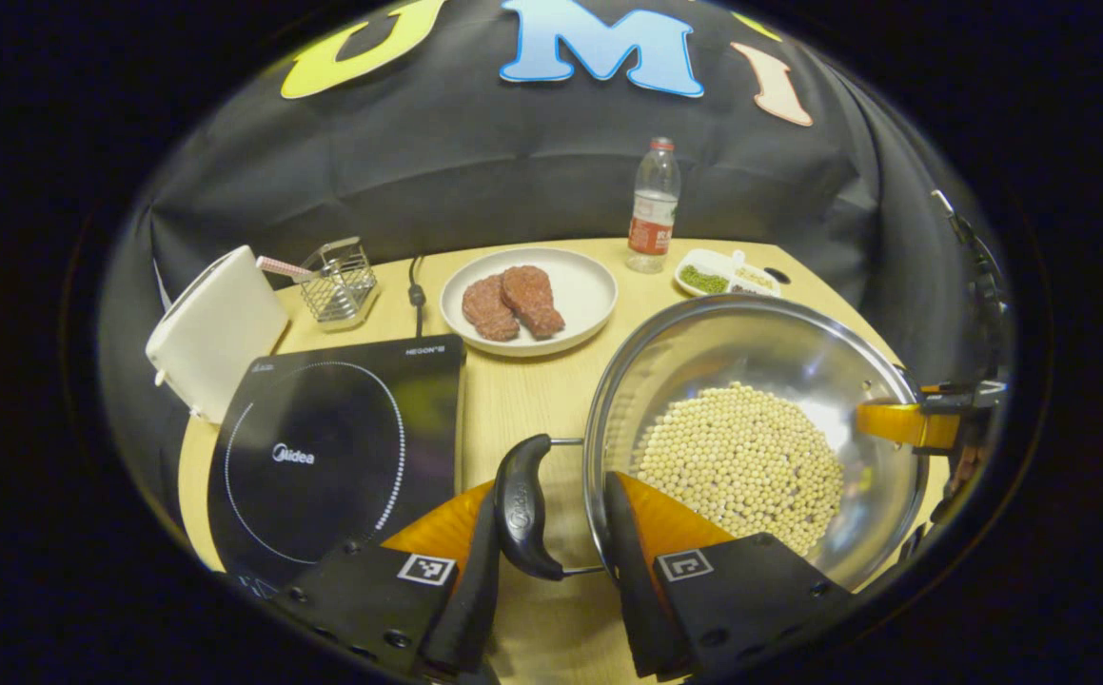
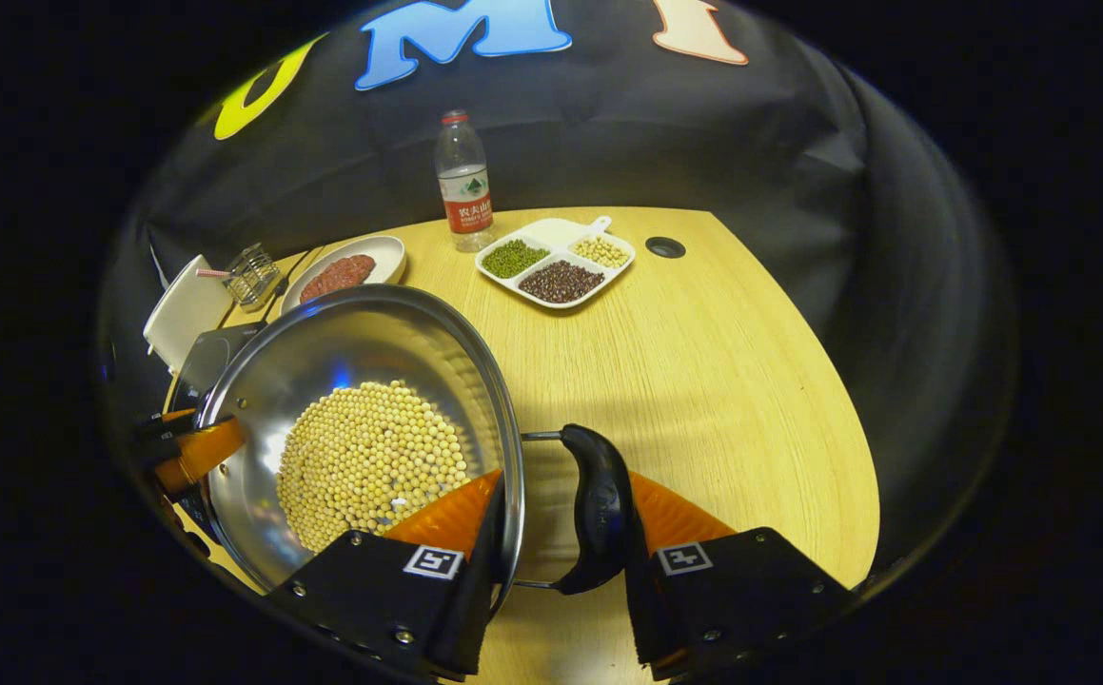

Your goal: First push the handle of the pot to place it horizontally, then grasp the pot with both hands and set it on the induction cooktop.

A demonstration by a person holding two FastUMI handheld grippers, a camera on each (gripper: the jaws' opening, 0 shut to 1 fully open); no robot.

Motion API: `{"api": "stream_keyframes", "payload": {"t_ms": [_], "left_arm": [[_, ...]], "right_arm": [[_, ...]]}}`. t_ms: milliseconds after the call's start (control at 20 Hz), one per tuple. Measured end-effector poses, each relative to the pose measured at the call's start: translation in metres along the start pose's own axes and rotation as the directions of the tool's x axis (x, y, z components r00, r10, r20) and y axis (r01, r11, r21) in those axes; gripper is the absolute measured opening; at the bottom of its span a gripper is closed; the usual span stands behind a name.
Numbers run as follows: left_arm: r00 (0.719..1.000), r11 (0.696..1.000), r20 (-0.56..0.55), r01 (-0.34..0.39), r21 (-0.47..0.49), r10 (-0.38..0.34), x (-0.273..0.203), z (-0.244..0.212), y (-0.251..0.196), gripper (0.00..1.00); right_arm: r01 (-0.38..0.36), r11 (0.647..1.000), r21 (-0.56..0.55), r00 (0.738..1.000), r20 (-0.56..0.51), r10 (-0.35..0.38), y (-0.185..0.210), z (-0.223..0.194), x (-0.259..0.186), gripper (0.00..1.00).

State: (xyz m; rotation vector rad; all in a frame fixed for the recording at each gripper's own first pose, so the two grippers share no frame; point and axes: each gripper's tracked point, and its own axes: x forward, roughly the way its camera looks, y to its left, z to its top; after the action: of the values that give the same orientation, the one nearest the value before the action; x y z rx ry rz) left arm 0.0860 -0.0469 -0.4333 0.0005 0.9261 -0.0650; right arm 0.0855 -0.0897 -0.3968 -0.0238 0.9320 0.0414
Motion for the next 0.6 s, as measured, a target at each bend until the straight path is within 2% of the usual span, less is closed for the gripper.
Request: {"api": "stream_keyframes", "payload": {"t_ms": [50, 150, 200, 300, 350, 550, 600], "left_arm": [[1.0, 1.0, -0.002, 0.006, -0.006, -0.006, -0.007, 0.004, 0.002, 0.63], [1.0, 1.0, 0.014, 0.012, -0.01, -0.012, -0.023, 0.015, 0.011, 0.63], [1.0, 1.0, 0.025, 0.013, -0.008, -0.013, -0.031, 0.02, 0.017, 0.6], [0.999, 1.0, 0.03, 0.017, -0.012, -0.017, -0.045, 0.027, 0.029, 0.63], [0.999, 1.0, 0.03, 0.017, -0.017, -0.017, -0.051, 0.028, 0.036, 0.59], [0.999, 1.0, 0.037, 0.009, -0.023, -0.008, -0.074, 0.037, 0.07, 0.59], [0.999, 1.0, 0.036, 0.006, -0.023, -0.005, -0.078, 0.038, 0.079, 0.63]], "right_arm": [[0.004, 1.0, 0.003, 1.0, 0.006, -0.005, 0.002, 0.003, -0.008, 0.59], [0.01, 1.0, 0.005, 1.0, 0.021, -0.01, 0.011, 0.01, -0.025, 0.59], [0.01, 1.0, 0.005, 1.0, 0.029, -0.01, 0.019, 0.014, -0.032, 0.59], [0.012, 1.0, 0.002, 0.999, 0.04, -0.012, 0.03, 0.02, -0.043, 0.59], [0.011, 1.0, -0.002, 0.999, 0.043, -0.011, 0.036, 0.022, -0.048, 0.59], [-0.007, 1.0, -0.001, 0.999, 0.049, 0.007, 0.07, 0.029, -0.065, 0.59], [-0.01, 1.0, -0.001, 0.999, 0.049, 0.011, 0.079, 0.03, -0.066, 0.59]]}}
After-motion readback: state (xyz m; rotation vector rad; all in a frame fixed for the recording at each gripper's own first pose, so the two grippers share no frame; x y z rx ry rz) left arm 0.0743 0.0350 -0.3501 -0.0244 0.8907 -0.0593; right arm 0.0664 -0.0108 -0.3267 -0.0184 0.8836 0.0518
